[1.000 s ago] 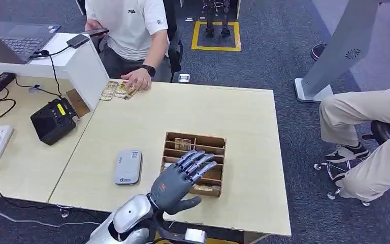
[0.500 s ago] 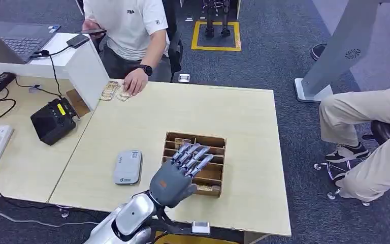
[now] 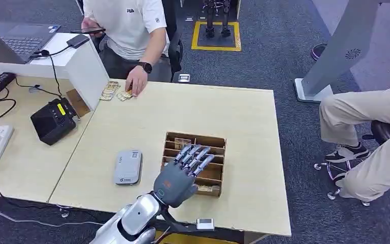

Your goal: Pass the card to the sensor for recognition and then transmit it.

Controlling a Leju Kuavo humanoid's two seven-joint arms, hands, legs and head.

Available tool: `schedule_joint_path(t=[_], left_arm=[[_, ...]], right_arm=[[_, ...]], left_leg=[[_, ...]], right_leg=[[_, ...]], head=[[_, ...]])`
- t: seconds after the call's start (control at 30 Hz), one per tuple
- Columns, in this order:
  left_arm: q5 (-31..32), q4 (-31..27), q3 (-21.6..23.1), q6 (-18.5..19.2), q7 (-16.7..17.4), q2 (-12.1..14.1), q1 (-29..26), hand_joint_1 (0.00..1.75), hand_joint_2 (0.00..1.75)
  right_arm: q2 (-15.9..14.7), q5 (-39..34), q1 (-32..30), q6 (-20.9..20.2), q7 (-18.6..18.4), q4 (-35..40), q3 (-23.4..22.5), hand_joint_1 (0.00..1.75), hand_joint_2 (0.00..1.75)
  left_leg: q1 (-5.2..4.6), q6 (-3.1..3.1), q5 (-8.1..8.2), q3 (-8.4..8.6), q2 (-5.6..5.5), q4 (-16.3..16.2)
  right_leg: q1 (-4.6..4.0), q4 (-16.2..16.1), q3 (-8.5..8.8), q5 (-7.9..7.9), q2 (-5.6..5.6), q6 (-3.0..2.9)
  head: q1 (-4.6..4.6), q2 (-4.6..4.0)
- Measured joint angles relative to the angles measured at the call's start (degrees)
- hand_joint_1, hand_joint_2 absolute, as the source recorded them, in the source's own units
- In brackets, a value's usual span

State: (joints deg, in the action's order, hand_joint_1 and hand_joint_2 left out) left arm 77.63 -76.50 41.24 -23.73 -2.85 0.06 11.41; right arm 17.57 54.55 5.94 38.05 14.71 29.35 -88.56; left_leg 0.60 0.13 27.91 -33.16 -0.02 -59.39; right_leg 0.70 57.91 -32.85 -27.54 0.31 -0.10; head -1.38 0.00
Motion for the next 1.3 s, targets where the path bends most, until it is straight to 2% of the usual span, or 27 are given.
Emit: schedule_joint_path(t=[0.3, 0.7, 0.8, 1.07, 1.17, 1.3], left_arm=[[2.17, 5.01, 0.0, -1.77, 3.15, -1.29, 0.45, 0.0, 1.75], [2.34, 7.06, 0.0, -2.08, 3.2, -1.33, 0.82, 0.0, 1.75], [3.0, 7.33, -0.02, -2.3, 4.36, -1.31, 0.82, 0.0, 1.75], [4.46, 7.54, -1.25, -5.36, 6.65, -1.29, 0.48, 0.0, 1.75], [6.82, 7.54, -2.88, -8.0, 9.25, -1.31, 0.31, 0.0, 1.75], [7.46, 7.13, -5.38, -9.88, 10.45, -1.31, -0.03, 0.0, 1.75]], right_arm=[[0.0, 0.63, 0.0, 0.0, -0.04, 0.0, 0.0, 0.0, 1.75], [0.0, 0.63, -0.01, 0.0, -0.04, 0.0, 0.0, 0.0, 1.75], [0.0, 0.61, -0.01, 0.0, -0.07, -0.02, 0.0, 0.0, 1.75], [0.0, 0.46, -0.01, 0.0, -0.31, -0.04, 0.0, 0.0, 1.75], [0.0, 0.46, -0.01, 0.0, -0.66, -0.06, 0.0, 0.0, 1.75], [0.0, 0.48, 0.0, 0.0, -1.03, -0.04, 0.0, 0.0, 1.75]], left_leg=[[0.0, 0.0, 0.0, 0.0, 0.0, 0.0], [0.0, 0.0, 0.0, 0.0, 0.0, 0.0], [0.0, 0.0, 0.0, -0.01, 0.0, 0.0], [0.0, 0.0, 0.0, -0.03, -0.01, 0.0], [0.01, 0.0, 0.0, -0.02, -0.01, 0.0], [0.01, 0.0, -0.01, -0.02, -0.01, 0.0]], right_leg=[[0.0, 0.0, 0.0, 0.0, 0.0, 0.0], [0.0, 0.0, 0.0, 0.0, 0.0, 0.0], [0.0, 0.0, 0.0, 0.0, 0.0, 0.0], [0.0, 0.0, 0.0, 0.0, 0.0, 0.0], [0.0, 0.01, 0.0, 0.0, 0.0, 0.0], [0.0, 0.02, 0.01, 0.0, -0.01, 0.0]], head=[[0.0, 0.0], [0.0, 0.0], [0.0, 0.0], [0.0, 0.0], [0.0, 0.0], [0.0, 0.0]])
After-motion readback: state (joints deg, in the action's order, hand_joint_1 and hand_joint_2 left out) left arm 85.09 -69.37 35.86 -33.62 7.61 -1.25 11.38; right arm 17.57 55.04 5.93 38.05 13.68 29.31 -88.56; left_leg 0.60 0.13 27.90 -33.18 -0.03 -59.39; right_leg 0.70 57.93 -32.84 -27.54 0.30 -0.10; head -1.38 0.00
